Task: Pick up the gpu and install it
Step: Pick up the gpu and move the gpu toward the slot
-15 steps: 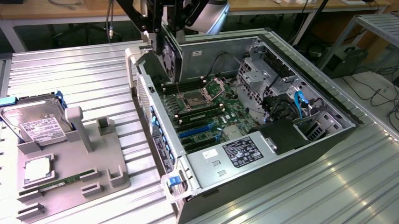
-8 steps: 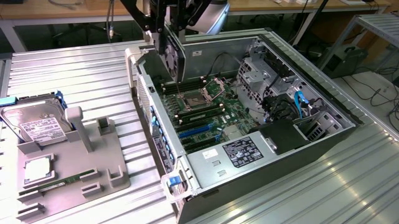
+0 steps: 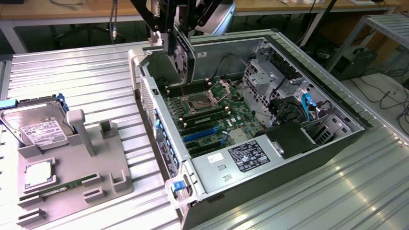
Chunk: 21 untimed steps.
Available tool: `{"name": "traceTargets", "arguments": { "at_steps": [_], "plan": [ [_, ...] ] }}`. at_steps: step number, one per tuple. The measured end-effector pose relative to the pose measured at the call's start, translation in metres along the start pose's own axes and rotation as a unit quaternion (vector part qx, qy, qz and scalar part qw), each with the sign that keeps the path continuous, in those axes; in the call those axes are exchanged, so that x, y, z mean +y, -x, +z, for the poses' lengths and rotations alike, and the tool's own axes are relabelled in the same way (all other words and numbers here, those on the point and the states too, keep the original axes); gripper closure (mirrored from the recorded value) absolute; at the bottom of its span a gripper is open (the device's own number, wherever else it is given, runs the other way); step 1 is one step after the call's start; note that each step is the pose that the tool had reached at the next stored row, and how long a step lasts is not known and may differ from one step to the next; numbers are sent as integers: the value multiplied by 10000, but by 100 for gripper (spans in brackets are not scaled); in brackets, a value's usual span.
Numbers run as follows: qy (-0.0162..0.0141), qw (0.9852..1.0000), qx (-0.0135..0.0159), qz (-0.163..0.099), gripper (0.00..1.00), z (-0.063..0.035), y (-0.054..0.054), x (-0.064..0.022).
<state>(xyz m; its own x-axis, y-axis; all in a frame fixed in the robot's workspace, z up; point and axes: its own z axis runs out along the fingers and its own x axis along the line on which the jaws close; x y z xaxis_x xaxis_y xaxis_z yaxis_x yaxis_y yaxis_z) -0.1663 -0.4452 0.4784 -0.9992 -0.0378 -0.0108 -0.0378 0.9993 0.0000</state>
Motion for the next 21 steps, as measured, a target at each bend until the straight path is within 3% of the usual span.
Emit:
{"name": "traceTargets", "arguments": {
  "at_steps": [21],
  "plan": [
    [0,10000,0,0,73,1,103,-4]
  ]
}}
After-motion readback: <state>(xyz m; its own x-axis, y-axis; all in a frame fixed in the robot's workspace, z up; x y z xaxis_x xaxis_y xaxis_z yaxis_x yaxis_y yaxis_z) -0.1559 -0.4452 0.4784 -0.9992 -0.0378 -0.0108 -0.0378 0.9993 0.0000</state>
